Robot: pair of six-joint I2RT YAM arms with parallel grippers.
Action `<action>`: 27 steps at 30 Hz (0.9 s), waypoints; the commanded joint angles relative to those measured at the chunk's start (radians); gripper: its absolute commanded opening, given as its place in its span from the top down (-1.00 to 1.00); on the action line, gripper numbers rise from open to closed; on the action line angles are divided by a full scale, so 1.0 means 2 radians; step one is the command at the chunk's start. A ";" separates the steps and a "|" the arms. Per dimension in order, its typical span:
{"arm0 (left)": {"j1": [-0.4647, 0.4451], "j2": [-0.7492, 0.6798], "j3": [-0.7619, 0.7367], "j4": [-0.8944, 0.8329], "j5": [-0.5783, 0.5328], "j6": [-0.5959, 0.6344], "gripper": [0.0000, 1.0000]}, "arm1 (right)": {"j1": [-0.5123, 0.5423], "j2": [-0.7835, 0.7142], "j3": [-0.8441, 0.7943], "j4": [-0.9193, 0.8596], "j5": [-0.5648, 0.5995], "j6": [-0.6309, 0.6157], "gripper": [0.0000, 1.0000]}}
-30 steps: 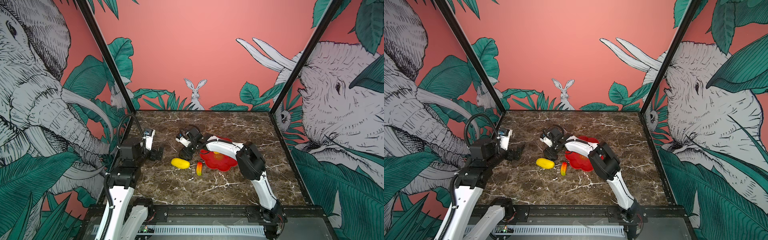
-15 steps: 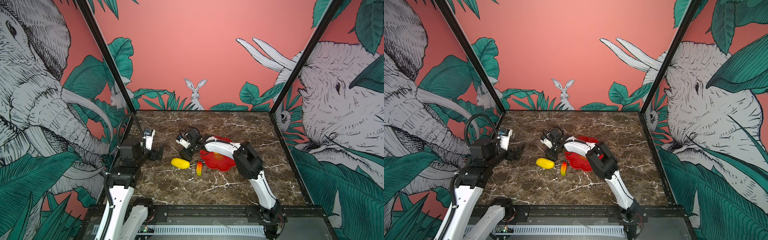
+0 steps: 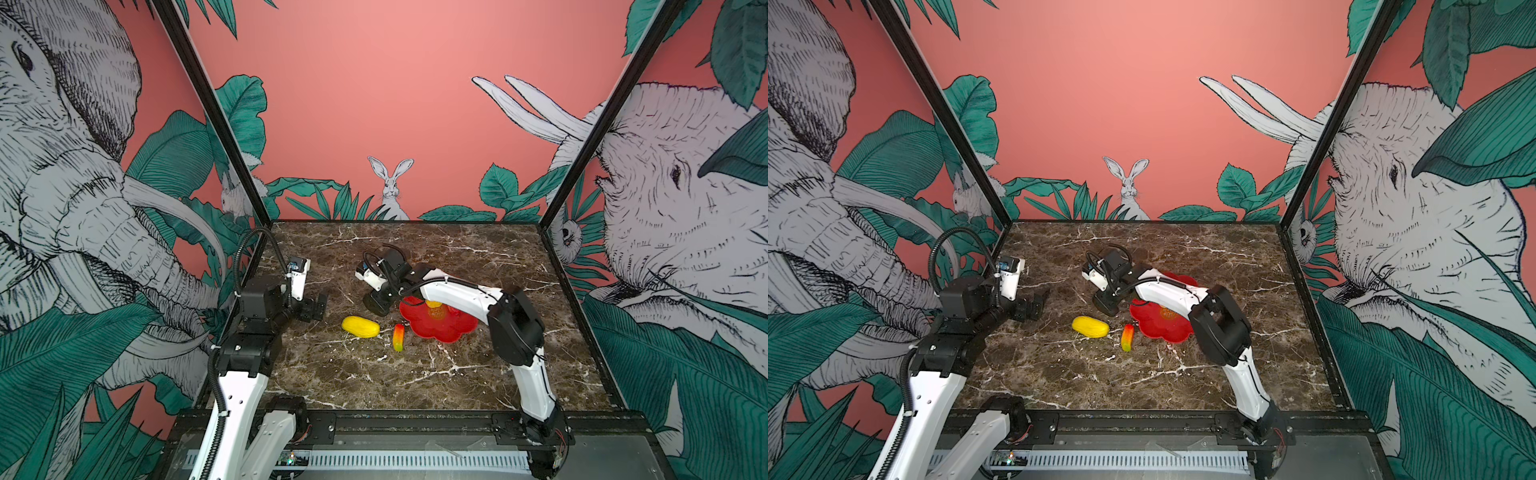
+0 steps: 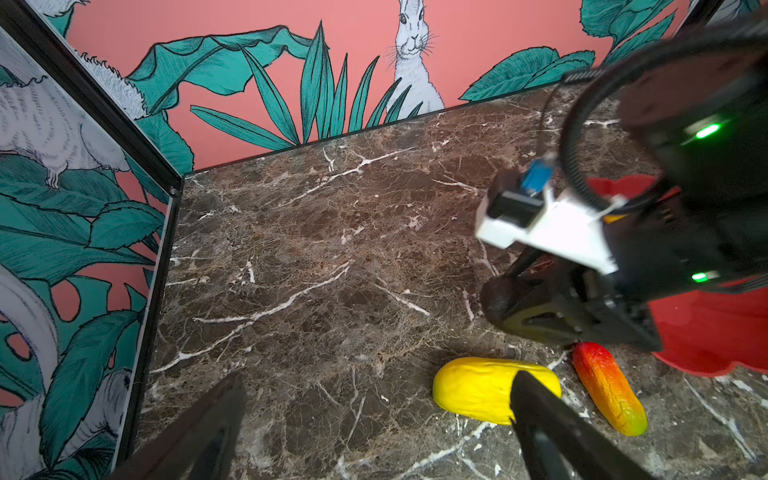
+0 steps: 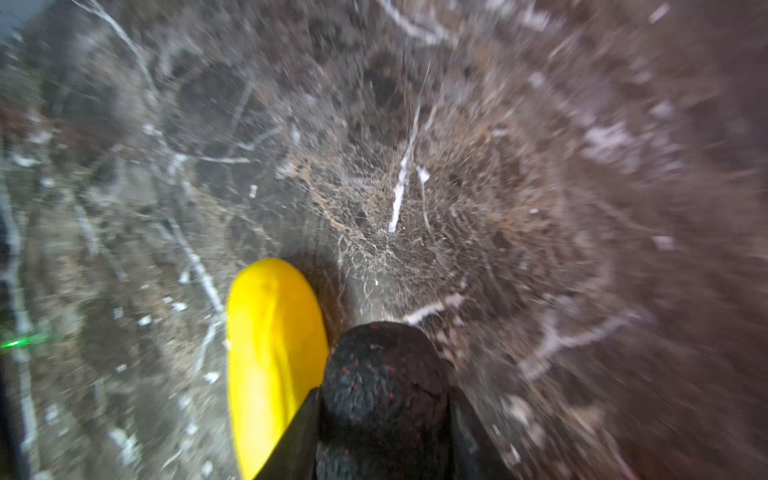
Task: Place and organize the fake fruits in the fruit bowl
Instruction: 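Lower the avocado into the red bowl and release it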
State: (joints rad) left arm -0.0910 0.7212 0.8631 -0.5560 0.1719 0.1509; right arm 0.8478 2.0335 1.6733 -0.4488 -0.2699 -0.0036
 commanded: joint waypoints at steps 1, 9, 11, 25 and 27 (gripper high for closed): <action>-0.002 -0.004 -0.006 0.000 0.001 0.007 -0.99 | -0.018 -0.078 -0.026 0.012 0.025 -0.001 0.47; -0.001 -0.003 -0.004 0.000 0.001 0.007 -0.99 | -0.048 -0.171 -0.149 0.016 0.116 0.016 0.50; -0.001 -0.001 -0.005 -0.001 0.000 0.007 -0.99 | -0.049 -0.180 -0.174 0.022 0.133 0.023 0.51; -0.001 0.005 -0.003 0.000 0.002 0.007 -0.99 | -0.060 -0.227 -0.290 0.020 0.141 0.013 0.51; -0.001 0.004 -0.004 0.000 0.002 0.007 -0.99 | -0.066 -0.246 -0.305 0.013 0.142 0.014 0.51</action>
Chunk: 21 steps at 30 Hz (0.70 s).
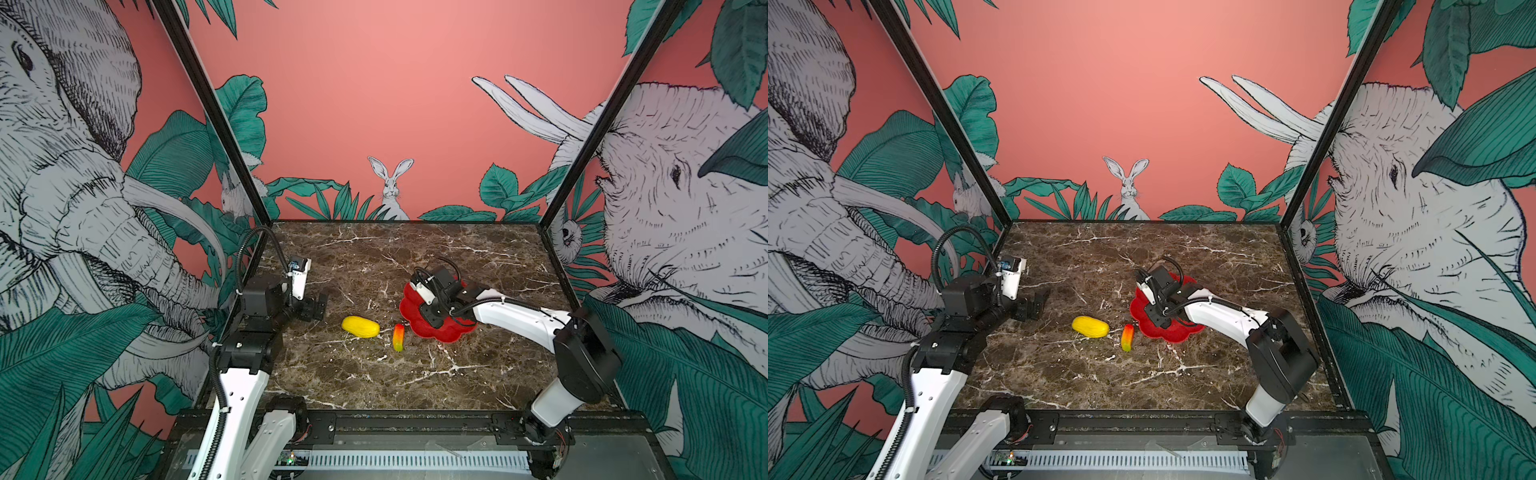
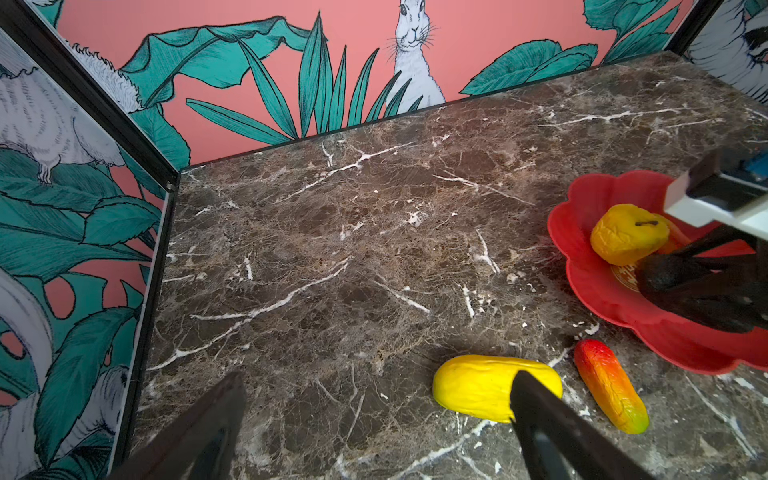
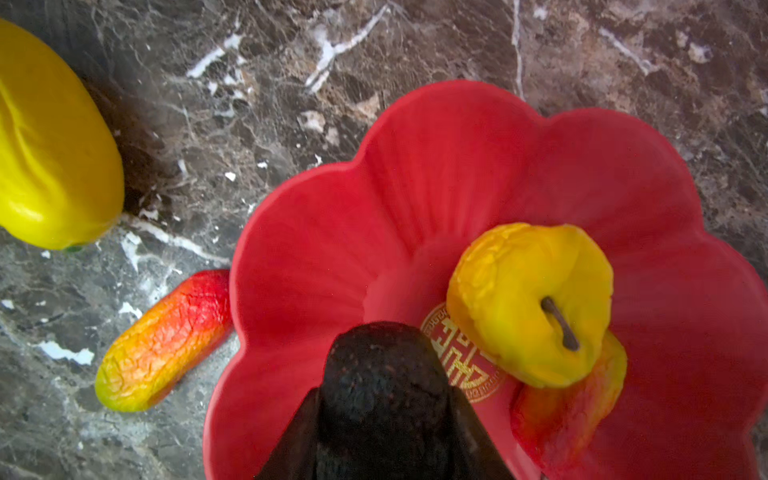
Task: Place and organize the fake fruits in the fruit bowl
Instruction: 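Lower the avocado into the red bowl and release it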
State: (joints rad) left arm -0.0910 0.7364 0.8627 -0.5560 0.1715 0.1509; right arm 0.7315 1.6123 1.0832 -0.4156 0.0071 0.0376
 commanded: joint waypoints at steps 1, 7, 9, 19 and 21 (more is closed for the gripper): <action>-0.002 -0.004 -0.003 0.000 0.002 0.008 -0.99 | -0.010 -0.044 -0.017 -0.005 0.003 -0.005 0.51; -0.002 -0.002 -0.004 0.001 0.002 0.007 -0.99 | -0.035 -0.093 -0.059 -0.001 -0.001 0.003 0.51; -0.001 0.000 -0.003 0.001 0.003 0.007 -0.99 | -0.043 -0.097 -0.065 -0.003 -0.001 0.005 0.51; -0.001 0.003 -0.003 0.000 0.002 0.008 -0.99 | -0.057 -0.075 -0.063 -0.015 -0.005 0.016 0.52; -0.001 0.003 -0.003 0.000 0.002 0.007 -0.99 | -0.059 -0.065 -0.061 -0.015 -0.004 0.017 0.51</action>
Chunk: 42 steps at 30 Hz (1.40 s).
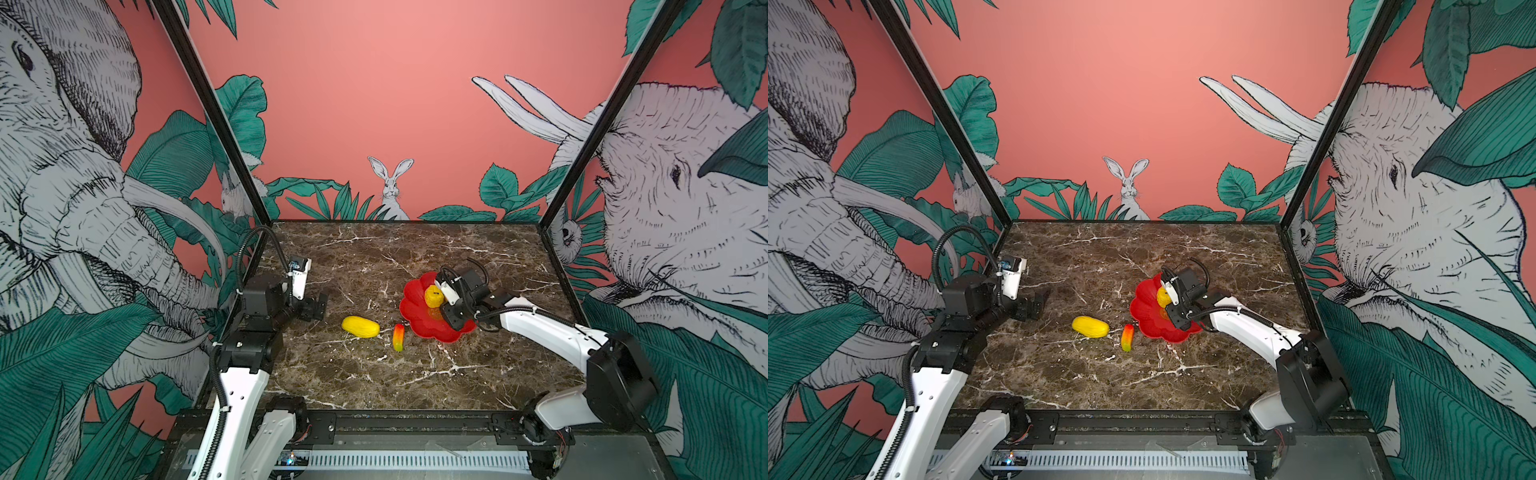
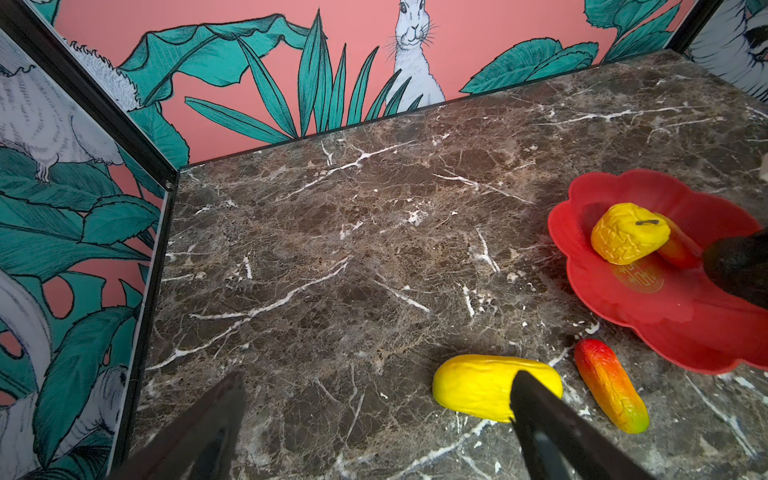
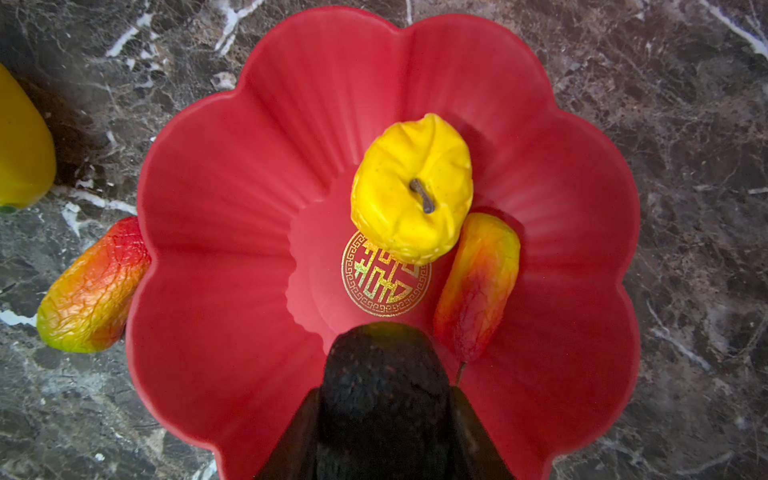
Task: Place and organize the fake fruits in the fruit bowl
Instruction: 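Lower the avocado into the red bowl and release it, then grasp the red-orange fruit nearer the robot with the right gripper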
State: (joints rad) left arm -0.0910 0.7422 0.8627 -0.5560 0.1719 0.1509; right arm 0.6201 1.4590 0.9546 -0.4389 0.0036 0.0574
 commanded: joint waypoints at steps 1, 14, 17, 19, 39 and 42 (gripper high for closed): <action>-0.001 0.000 -0.003 0.000 0.002 0.007 -0.99 | -0.004 0.016 0.005 -0.003 -0.002 0.008 0.50; -0.001 0.003 -0.002 0.000 0.002 0.009 -0.99 | -0.012 0.063 0.017 0.016 0.020 0.021 0.42; -0.001 0.004 -0.001 0.000 0.002 0.008 -0.99 | -0.013 0.067 0.018 0.023 0.022 0.023 0.34; -0.001 0.004 -0.002 0.000 0.002 0.008 -0.99 | -0.013 0.067 0.020 0.024 0.023 0.023 0.21; -0.001 0.001 -0.002 0.000 0.001 0.008 -0.99 | -0.003 -0.046 0.088 -0.093 0.010 0.005 -0.99; -0.001 0.001 -0.002 -0.001 0.001 0.008 -0.99 | 0.025 -0.060 0.095 -0.098 0.011 0.030 -0.99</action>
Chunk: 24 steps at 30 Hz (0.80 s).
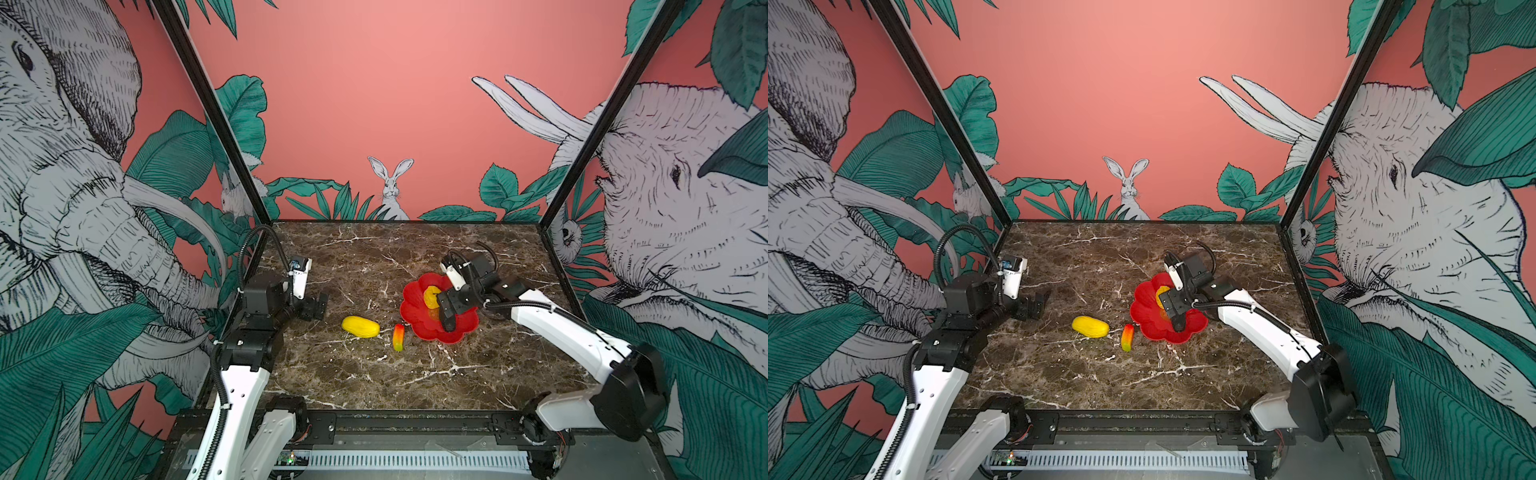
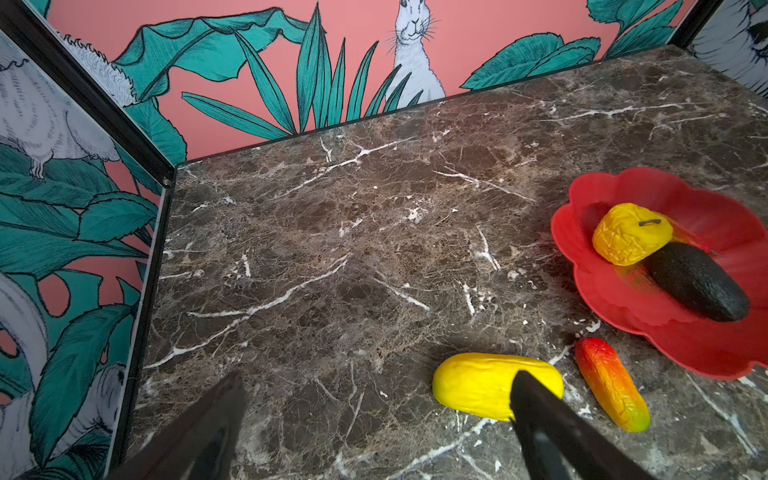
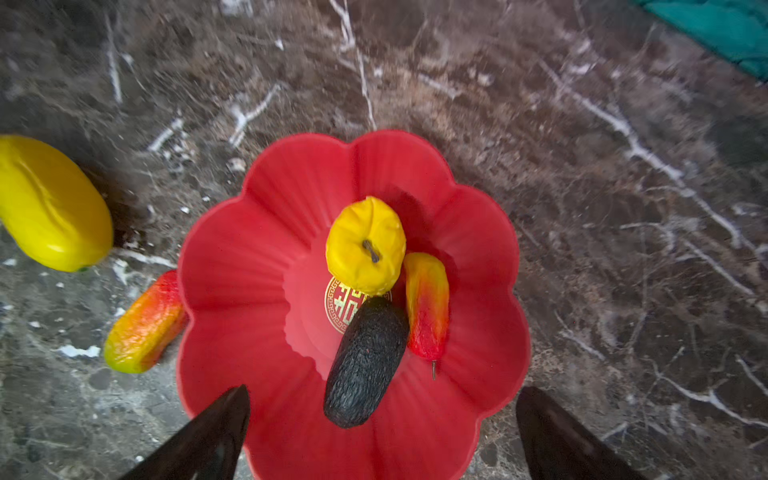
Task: Place and organize the fake fruits in the fruit bowl
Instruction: 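Grasp the red-orange fruit nearer the robot with the right gripper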
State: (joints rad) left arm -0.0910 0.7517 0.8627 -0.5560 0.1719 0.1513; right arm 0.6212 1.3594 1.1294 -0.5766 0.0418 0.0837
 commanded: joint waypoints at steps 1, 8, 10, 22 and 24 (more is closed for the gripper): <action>-0.001 -0.005 -0.002 -0.001 0.000 0.008 -0.99 | 0.038 -0.012 0.007 -0.025 -0.010 0.030 -0.99; -0.001 -0.003 -0.002 0.000 0.001 0.007 -0.99 | 0.159 0.041 0.017 0.038 0.019 0.118 -0.99; -0.002 -0.003 -0.002 -0.001 0.003 0.007 -0.99 | 0.181 0.073 0.025 0.056 0.024 0.131 -0.99; -0.001 -0.008 -0.002 0.001 0.005 0.007 -0.99 | 0.229 0.190 0.039 0.114 0.039 0.202 -0.99; -0.001 -0.010 -0.003 0.000 0.005 0.007 -0.99 | 0.229 0.197 0.034 0.116 0.048 0.209 -0.99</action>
State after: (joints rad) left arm -0.0910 0.7483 0.8627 -0.5560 0.1722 0.1513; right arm 1.0740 1.7454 1.1870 -0.3801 0.0879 0.4496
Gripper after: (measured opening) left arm 0.996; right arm 0.993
